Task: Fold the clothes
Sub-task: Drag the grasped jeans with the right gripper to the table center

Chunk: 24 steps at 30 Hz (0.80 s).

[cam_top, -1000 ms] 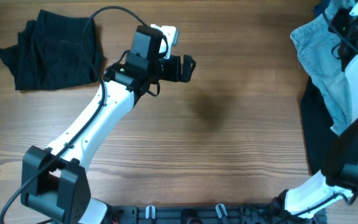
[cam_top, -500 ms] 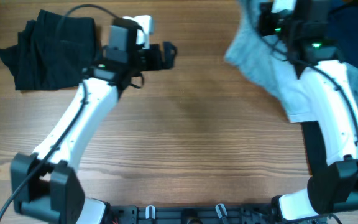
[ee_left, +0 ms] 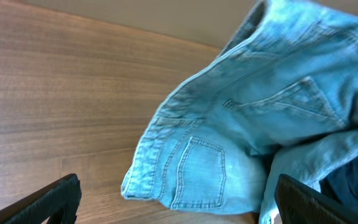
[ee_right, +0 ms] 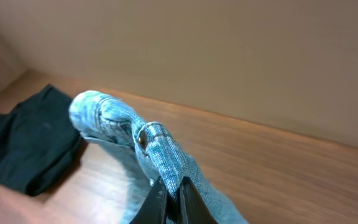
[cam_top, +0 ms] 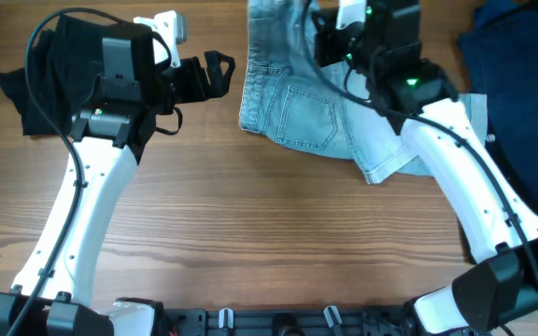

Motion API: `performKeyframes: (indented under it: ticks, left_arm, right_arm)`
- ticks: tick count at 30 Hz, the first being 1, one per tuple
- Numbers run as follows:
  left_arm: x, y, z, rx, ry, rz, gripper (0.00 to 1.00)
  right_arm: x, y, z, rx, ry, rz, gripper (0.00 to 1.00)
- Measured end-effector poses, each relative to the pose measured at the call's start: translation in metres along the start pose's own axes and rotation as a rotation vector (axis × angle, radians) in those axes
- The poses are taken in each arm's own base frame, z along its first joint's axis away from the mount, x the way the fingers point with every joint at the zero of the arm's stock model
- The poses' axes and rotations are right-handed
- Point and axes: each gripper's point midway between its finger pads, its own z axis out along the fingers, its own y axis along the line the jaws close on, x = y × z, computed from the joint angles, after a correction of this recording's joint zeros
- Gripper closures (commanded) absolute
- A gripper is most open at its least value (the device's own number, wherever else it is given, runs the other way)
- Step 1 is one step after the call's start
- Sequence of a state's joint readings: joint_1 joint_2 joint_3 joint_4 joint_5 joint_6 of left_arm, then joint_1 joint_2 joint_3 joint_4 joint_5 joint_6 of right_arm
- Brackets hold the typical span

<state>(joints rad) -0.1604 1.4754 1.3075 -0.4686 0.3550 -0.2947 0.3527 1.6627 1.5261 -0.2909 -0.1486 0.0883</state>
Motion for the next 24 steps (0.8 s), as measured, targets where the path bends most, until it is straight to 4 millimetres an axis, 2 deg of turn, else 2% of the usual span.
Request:
performKeyframes:
  ticks: [4, 8, 12, 15, 18, 21, 24]
  left_arm:
    - [-0.006, -0.006, 0.0, 0.032, -0.023, 0.02, 0.0]
    - [-0.007, -0.01, -0.001, 0.058, -0.022, 0.07, 0.0]
    - [-0.02, 0.009, -0.012, 0.029, -0.059, 0.063, 0.0]
    - [-0.04, 0.036, -0.042, -0.03, -0.135, 0.032, 0.0]
    - [-0.056, 0.053, -0.084, -0.087, -0.221, 0.011, 0.0]
    - [-0.062, 0.058, -0.118, -0.124, -0.278, 0.003, 0.0]
    - [-0.062, 0.062, -0.134, -0.147, -0.297, -0.008, 0.0]
  right_arm:
    - [0.009, 0.031, 0.002, -0.053, 0.032, -0.025, 0.96]
    - [0.021, 0.047, 0.002, -0.084, 0.074, -0.034, 0.96]
    - [0.034, 0.065, 0.001, -0.115, 0.12, -0.053, 0.96]
    - [0.04, 0.091, 0.0, -0.162, 0.134, -0.083, 0.96]
    - [0.047, 0.131, -0.004, -0.232, 0.141, -0.12, 0.96]
    - [0.047, 0.165, -0.009, -0.281, 0.114, -0.153, 0.96]
    - [0.048, 0.189, -0.013, -0.316, 0.095, -0.176, 0.96]
